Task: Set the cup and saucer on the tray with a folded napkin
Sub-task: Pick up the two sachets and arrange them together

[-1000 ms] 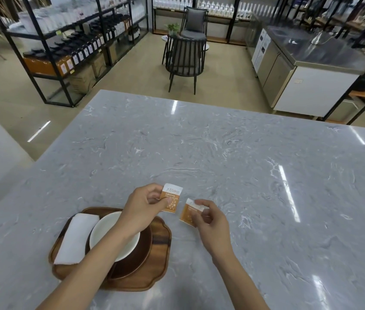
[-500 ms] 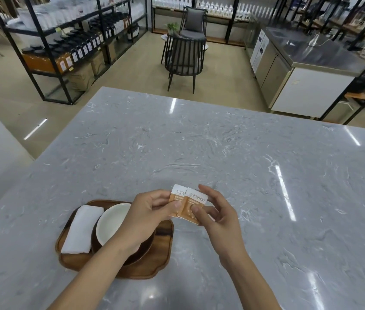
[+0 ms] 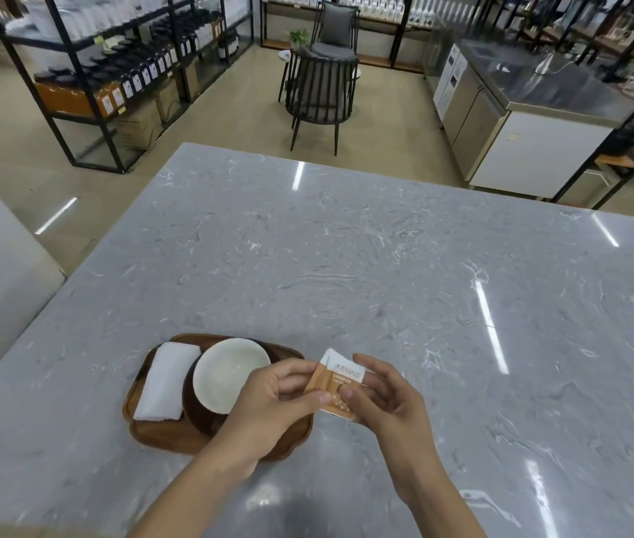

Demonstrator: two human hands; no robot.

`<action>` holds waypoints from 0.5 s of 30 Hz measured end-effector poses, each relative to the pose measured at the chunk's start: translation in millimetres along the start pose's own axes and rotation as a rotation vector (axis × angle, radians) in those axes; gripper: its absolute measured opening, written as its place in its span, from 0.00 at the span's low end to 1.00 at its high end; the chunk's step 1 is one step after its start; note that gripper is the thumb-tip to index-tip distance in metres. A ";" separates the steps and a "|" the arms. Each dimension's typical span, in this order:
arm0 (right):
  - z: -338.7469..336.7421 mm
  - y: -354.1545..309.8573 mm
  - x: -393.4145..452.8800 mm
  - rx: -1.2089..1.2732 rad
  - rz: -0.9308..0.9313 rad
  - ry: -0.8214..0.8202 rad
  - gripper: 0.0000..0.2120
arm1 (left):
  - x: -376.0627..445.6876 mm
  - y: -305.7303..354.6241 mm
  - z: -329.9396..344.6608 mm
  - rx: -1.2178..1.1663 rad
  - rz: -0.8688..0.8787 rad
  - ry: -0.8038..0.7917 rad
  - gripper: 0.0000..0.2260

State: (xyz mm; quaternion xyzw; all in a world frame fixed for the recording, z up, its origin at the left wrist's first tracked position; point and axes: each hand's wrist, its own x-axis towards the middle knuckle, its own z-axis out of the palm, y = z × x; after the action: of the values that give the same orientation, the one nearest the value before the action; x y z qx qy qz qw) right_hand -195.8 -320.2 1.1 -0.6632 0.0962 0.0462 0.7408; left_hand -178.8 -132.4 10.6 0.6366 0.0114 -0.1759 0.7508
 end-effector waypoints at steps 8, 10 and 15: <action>-22.5 24.5 4.5 0.007 0.148 -0.030 0.14 | -12.5 -64.1 42.8 -0.102 0.065 0.379 0.09; -27.7 29.6 9.8 -0.016 0.176 -0.062 0.13 | -12.7 -83.0 52.9 -0.096 0.071 0.505 0.10; -31.5 42.3 25.3 -0.125 0.158 -0.129 0.12 | -14.8 -117.4 64.7 0.003 0.069 0.701 0.11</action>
State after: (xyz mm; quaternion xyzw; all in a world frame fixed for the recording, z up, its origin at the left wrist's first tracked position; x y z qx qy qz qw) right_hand -181.9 -348.0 -48.5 -0.6942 0.0972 0.1527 0.6966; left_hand -238.8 -205.8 -85.3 0.6594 0.2465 0.0786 0.7058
